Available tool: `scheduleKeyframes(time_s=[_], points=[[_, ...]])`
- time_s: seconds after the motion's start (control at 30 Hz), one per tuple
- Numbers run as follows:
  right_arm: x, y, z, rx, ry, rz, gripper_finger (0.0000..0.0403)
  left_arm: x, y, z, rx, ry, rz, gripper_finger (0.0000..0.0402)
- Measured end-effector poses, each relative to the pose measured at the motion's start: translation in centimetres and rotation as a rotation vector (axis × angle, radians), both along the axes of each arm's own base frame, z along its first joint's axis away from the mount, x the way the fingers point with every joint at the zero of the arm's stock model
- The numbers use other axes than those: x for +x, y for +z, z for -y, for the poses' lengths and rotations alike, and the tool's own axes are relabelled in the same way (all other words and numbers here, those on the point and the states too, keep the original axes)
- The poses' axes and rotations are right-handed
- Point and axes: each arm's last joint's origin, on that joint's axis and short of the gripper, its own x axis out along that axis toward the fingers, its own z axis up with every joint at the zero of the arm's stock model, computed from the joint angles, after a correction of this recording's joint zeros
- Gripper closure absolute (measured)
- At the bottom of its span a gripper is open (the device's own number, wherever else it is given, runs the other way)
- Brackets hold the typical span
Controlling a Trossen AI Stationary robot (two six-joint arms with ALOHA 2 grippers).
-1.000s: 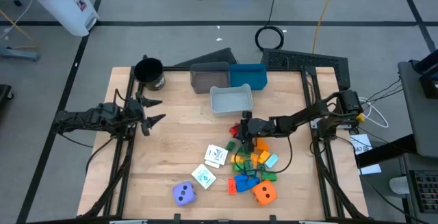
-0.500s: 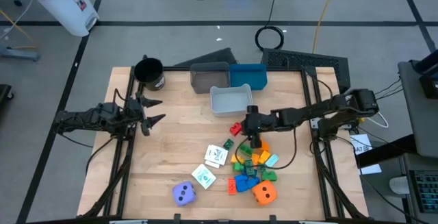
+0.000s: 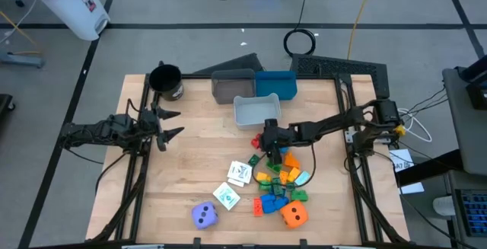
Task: Pick & Place Toys
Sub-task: Put the red game piece into the gray bin
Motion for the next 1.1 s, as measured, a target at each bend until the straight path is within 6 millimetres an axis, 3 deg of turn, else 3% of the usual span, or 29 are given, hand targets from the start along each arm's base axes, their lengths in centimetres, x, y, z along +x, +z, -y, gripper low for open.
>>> scheduleKeyframes(time_s=[0.17, 0.47, 0.67, 0.8, 1.1], points=[[-0.1, 0.0, -0.2, -0.022, -0.007, -0.004, 0.0188, 0.0, 0.0, 0.0, 0.0, 0.0, 0.0, 0.0091], [-0.3, 0.4, -1.3, -0.004, 0.026, 0.002, 0.0316, 0.0, 0.0, 0.0, 0.0, 0.0, 0.0, 0.0091], [-0.3, 0.4, -2.0, 0.003, 0.051, -0.004, 0.0379, 0.0, 0.0, 0.0, 0.0, 0.001, 0.0, 0.0091], [-0.5, 0.2, -2.7, -0.002, 0.071, -0.02, 0.04, 0.0, 0.0, 0.0, 0.0, 0.001, 0.0, 0.0091], [-0.8, 0.1, -3.6, -0.056, 0.106, -0.041, 0.0389, 0.0, 0.0, 0.0, 0.0, 0.002, 0.0, 0.0091]])
